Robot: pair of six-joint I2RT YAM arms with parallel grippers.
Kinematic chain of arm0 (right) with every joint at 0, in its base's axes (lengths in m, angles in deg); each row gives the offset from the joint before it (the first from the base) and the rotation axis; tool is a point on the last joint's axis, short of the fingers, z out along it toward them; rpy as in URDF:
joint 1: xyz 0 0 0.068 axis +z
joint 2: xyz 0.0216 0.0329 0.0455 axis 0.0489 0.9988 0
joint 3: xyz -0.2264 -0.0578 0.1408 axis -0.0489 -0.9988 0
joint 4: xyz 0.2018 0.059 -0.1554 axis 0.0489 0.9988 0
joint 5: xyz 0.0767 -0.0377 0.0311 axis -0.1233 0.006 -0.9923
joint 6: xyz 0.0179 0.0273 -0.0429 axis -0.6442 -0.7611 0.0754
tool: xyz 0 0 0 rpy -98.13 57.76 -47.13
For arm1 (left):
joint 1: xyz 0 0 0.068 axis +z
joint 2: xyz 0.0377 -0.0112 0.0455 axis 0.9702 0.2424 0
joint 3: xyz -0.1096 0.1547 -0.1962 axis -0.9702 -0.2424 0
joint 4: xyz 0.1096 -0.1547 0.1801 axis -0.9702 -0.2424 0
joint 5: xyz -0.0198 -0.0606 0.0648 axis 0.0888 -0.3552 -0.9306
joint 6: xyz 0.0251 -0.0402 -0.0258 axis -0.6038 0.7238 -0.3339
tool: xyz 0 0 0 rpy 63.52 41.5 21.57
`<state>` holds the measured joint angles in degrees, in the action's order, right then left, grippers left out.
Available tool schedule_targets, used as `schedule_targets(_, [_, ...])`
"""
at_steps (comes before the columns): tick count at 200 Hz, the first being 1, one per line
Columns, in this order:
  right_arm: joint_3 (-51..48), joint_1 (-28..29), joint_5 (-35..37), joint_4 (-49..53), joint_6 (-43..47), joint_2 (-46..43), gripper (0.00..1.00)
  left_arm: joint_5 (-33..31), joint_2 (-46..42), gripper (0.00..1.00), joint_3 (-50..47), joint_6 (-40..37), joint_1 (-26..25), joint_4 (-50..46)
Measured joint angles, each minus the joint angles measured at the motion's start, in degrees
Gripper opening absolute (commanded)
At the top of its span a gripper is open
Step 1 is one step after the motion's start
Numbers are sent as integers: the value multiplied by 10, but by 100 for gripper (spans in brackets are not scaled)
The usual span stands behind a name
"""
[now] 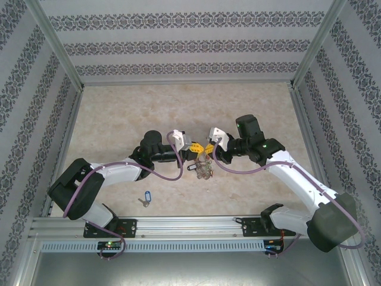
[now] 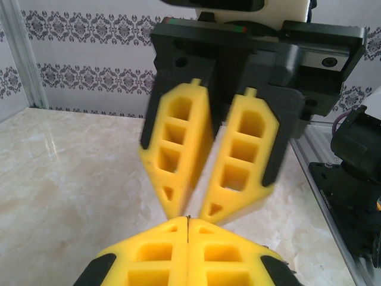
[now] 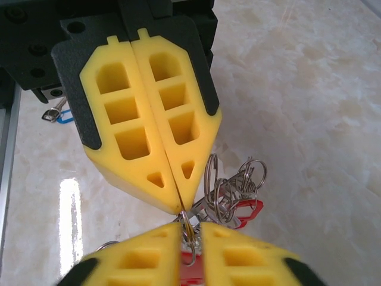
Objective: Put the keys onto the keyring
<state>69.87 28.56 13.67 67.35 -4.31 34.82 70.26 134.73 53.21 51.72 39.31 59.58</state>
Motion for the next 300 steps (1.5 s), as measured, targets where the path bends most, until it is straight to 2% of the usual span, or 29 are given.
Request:
schedule_targets(42, [2,0,0,10,2,17,16,0,0,0,0,0,0,0])
schedule_targets(54, [2,0,0,12,4,21,8,0,0,0,0,0,0,0])
schedule_targets(82, [3,0,0,13,1,21,7,0,-1,0,0,-5,0,-3])
schedule_targets(90, [3,0,0,14,1,21,0,0,-2,0,0,-9,0,-7])
schedule_targets(144, [12,5,-4,27,3,19,0,1,-31,0,15,-58,0,-82])
schedule_targets(165, [16,9,2,31,3,15,0,3,-38,10,29,-80,0,-117])
schedule_targets(262, [36,41,42,63,10,15,0,13,-43,18,94,-192,0,-298])
schedule_targets(289, [40,45,52,68,12,16,0,15,-43,13,106,-210,0,-331])
schedule_targets(300, [42,47,55,71,12,17,0,16,-43,3,110,-215,0,-337])
